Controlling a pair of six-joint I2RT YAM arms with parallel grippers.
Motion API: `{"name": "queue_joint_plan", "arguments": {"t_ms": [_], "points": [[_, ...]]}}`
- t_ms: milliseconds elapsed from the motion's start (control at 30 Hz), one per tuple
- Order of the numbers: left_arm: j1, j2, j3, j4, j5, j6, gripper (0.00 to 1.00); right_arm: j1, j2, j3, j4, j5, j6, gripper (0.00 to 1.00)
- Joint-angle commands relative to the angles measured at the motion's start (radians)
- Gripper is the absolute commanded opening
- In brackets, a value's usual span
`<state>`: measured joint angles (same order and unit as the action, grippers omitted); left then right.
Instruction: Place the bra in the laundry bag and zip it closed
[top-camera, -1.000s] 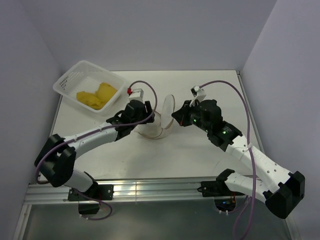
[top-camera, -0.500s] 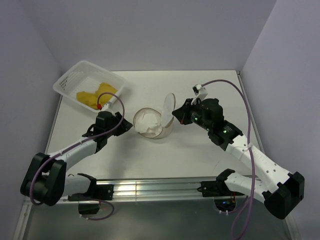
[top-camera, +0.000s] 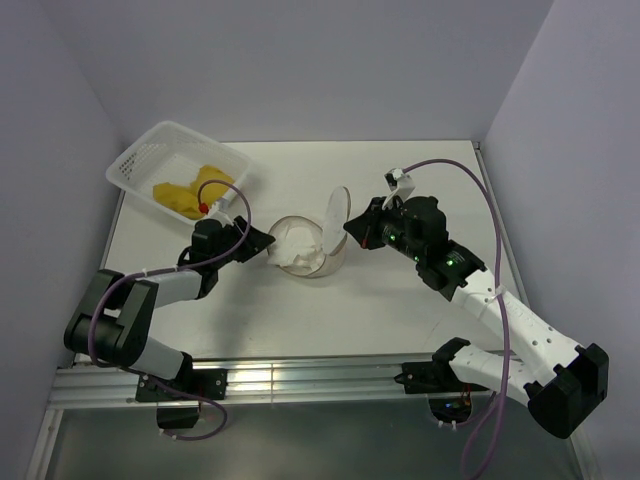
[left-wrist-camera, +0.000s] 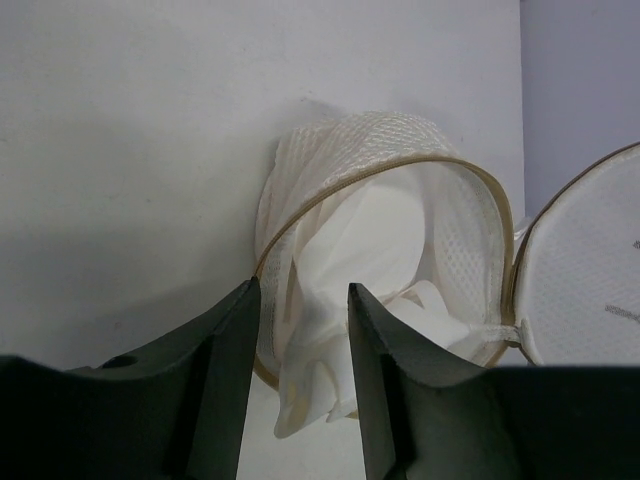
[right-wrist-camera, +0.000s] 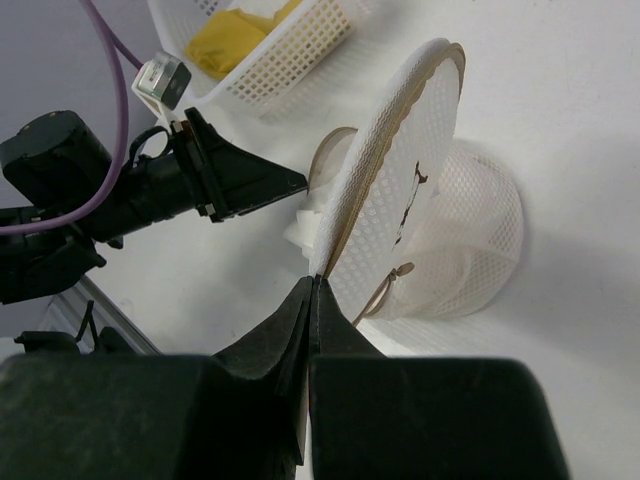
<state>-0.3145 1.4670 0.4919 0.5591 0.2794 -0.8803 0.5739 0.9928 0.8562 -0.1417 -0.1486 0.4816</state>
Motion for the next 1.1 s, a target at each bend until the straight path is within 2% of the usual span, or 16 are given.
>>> {"name": "queue_joint_plan", "arguments": {"t_ms": [0,67,267,400,600,667,733,833,933,1067], "points": [[0.005,0.024,0.004,0.101,-0.002,-0.022,0.46,-0.011,0.003,-0.003,0.045,-0.012,-0.001,0.00],[0.005,0.026,0.002,0.096,-0.040,-0.019,0.44,-0.009,0.000,-0.003,0.042,-0.012,-0.001,0.00],[0.005,0.027,-0.012,0.088,-0.085,-0.006,0.50,-0.011,-0.003,-0.003,0.040,-0.011,-0.005,0.00],[0.005,0.065,-0.018,0.117,-0.048,0.004,0.49,-0.012,-0.003,-0.006,0.042,-0.012,-0.005,0.00],[0.005,0.136,-0.013,0.191,-0.002,0.003,0.39,-0.014,-0.006,-0.003,0.036,-0.014,-0.005,0.00],[0.005,0.139,-0.019,0.220,0.007,0.001,0.29,-0.016,-0.005,0.000,0.034,-0.014,-0.006,0.00],[0.005,0.131,-0.022,0.229,0.009,-0.003,0.13,-0.016,-0.002,0.000,0.036,-0.014,-0.005,0.00],[0.005,0.090,-0.032,0.217,-0.008,-0.005,0.00,-0.016,0.003,0.003,0.036,-0.011,-0.006,0.00],[0.005,0.006,-0.049,0.158,-0.026,-0.017,0.00,-0.019,0.007,0.001,0.042,-0.009,-0.001,0.00],[0.005,-0.167,-0.013,-0.063,-0.062,-0.023,0.00,-0.029,0.010,0.030,0.050,0.003,0.020,0.00]]}}
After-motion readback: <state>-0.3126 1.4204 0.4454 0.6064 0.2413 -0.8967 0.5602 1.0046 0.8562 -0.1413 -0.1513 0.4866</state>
